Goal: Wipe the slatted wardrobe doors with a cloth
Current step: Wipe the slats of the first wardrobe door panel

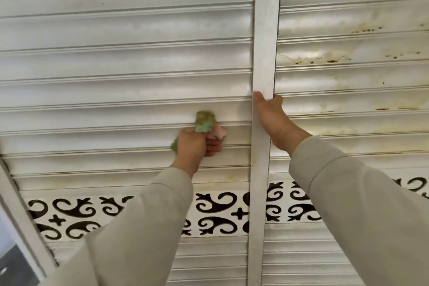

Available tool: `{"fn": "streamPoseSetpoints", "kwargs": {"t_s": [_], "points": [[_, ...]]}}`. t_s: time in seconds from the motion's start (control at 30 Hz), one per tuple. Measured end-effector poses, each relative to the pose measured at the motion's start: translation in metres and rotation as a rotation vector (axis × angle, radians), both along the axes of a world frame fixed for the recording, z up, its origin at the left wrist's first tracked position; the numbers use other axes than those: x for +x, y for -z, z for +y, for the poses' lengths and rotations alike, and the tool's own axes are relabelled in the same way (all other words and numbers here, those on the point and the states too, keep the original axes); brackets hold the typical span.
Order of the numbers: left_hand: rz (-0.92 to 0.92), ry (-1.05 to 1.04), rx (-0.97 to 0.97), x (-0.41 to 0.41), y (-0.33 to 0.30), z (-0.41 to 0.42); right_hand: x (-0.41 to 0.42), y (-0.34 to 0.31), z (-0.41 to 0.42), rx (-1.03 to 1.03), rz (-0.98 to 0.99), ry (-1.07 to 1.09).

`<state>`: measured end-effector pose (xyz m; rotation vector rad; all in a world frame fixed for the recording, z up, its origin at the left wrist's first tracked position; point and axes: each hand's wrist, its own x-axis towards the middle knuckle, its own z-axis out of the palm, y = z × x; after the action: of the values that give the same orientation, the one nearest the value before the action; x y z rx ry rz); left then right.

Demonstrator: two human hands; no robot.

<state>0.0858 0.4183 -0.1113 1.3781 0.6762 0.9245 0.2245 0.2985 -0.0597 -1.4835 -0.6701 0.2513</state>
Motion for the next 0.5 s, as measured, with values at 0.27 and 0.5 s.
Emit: {"fn": "streamPoseSetpoints", "kwargs": {"t_s": [0.27, 0.5], "points": [[-0.047, 0.079, 0.027, 0.060, 0.008, -0.060, 0.012, 0.000, 0.006, -0.005, -0.024, 0.025], [0.110, 0.075, 0.124, 0.060, 0.025, -0.051, 0.008, 0.005, 0.000, 0.019, -0.098, 0.002]]}}
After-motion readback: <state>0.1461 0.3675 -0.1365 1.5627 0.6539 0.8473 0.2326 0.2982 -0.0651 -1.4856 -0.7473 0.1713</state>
